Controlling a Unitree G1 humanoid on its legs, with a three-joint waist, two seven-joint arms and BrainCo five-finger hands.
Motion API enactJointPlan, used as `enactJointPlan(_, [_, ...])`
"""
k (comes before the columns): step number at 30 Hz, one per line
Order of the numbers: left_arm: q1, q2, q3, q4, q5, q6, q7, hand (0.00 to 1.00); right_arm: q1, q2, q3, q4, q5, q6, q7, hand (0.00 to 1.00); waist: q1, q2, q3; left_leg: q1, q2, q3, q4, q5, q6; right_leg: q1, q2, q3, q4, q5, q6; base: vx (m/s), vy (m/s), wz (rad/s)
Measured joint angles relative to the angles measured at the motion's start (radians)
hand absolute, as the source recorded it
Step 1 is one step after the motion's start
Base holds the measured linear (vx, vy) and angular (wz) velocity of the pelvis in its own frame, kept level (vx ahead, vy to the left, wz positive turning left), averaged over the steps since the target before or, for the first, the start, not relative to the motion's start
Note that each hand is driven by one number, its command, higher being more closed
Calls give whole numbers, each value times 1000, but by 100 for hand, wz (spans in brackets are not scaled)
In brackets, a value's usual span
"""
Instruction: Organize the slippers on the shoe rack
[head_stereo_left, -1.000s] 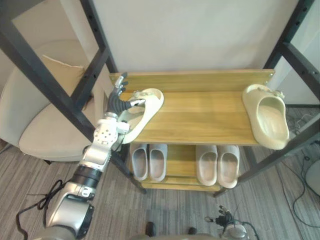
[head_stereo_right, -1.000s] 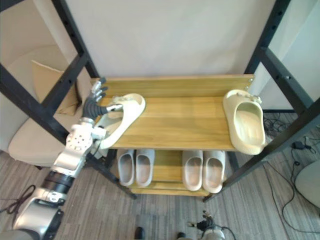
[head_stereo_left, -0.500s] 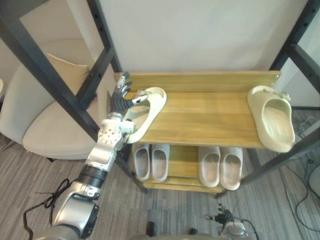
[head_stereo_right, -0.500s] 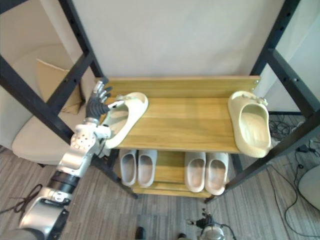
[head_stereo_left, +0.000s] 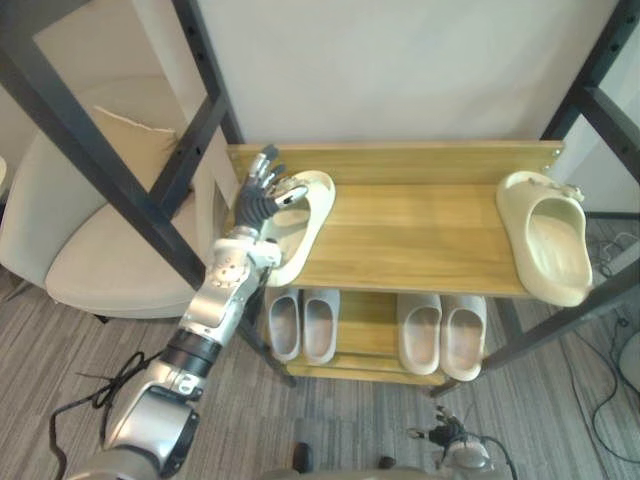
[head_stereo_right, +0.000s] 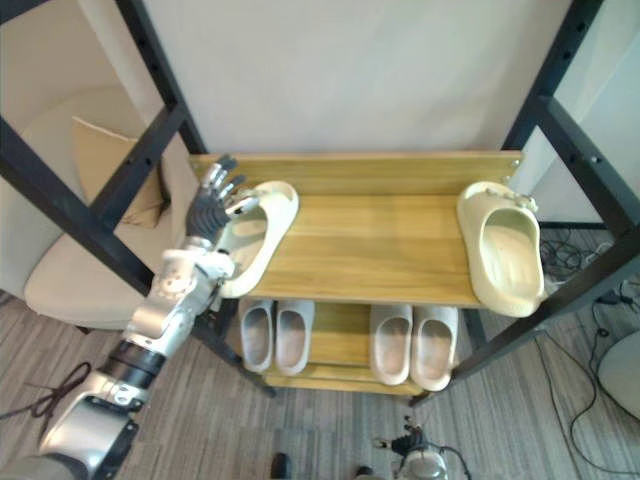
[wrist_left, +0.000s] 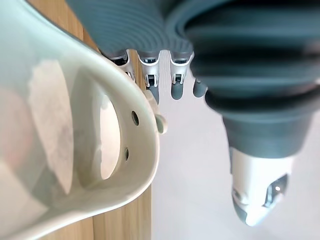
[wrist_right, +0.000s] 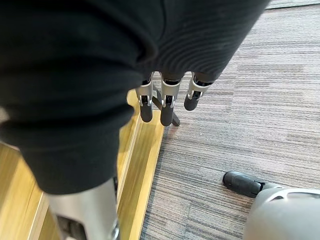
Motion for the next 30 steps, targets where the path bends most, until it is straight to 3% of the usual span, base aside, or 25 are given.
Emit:
enactJointPlan(10, [-8,1,-10,-1,3,0,2,0,0,-1,0,0,1,1,0,0,-3,4,2,0,0,1,0,0,0,0,0,0,0,0,0,0,0,0])
enactJointPlan(23, [-8,53,82,-1,312,24,5,0,4,-1,-7,0,1,-2,2,0,4,9,5,0,1,3,0,0,0,-1,1,3,2,0,0,0,0,0])
enactJointPlan(30, [-8,62,86,-1,397,28,4,0,5,-2,-15,0,1,-2,16,0,11,14,8,0,2,4,0,0,0,-3,2,7,3,0,-1,0,0,0])
